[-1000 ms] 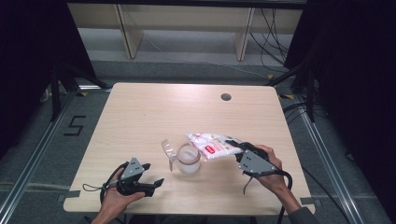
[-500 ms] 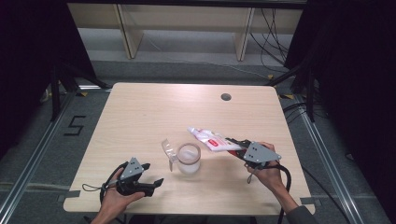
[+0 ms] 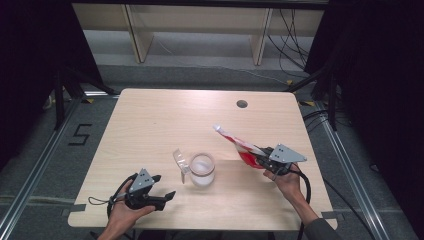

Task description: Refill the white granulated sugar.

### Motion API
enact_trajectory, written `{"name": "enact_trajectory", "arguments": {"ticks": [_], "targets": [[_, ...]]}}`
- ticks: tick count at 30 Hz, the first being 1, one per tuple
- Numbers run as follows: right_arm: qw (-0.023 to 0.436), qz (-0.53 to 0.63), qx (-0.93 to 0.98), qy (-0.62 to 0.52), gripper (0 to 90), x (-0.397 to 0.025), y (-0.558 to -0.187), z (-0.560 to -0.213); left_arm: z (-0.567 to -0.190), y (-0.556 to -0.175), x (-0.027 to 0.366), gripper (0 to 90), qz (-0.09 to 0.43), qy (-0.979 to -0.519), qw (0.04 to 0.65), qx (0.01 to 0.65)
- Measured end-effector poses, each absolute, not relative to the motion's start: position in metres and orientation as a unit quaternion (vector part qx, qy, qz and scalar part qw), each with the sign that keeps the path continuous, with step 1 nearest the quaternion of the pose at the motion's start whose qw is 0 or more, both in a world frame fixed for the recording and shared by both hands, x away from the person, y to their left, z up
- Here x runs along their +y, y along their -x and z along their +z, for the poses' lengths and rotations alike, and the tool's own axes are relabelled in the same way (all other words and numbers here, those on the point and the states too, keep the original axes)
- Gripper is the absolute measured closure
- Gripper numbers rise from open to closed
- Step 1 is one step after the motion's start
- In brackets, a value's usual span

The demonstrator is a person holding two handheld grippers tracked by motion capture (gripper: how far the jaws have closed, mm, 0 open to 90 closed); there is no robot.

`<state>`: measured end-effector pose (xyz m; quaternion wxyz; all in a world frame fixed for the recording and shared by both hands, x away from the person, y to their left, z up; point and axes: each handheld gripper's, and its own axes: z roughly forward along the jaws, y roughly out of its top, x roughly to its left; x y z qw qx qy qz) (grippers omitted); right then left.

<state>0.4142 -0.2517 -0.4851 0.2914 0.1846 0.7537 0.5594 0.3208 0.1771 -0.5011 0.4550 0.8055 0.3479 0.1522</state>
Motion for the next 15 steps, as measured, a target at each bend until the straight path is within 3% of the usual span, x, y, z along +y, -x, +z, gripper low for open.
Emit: {"name": "enact_trajectory", "arguments": {"ticks": [15], "targets": [[0.294,0.534,0.765,-0.208,87.6,-0.265,-0.417,-0.49,-0.501,-0.32,0.177,22.2,0.15,-0.801,0.456,0.356]]}}
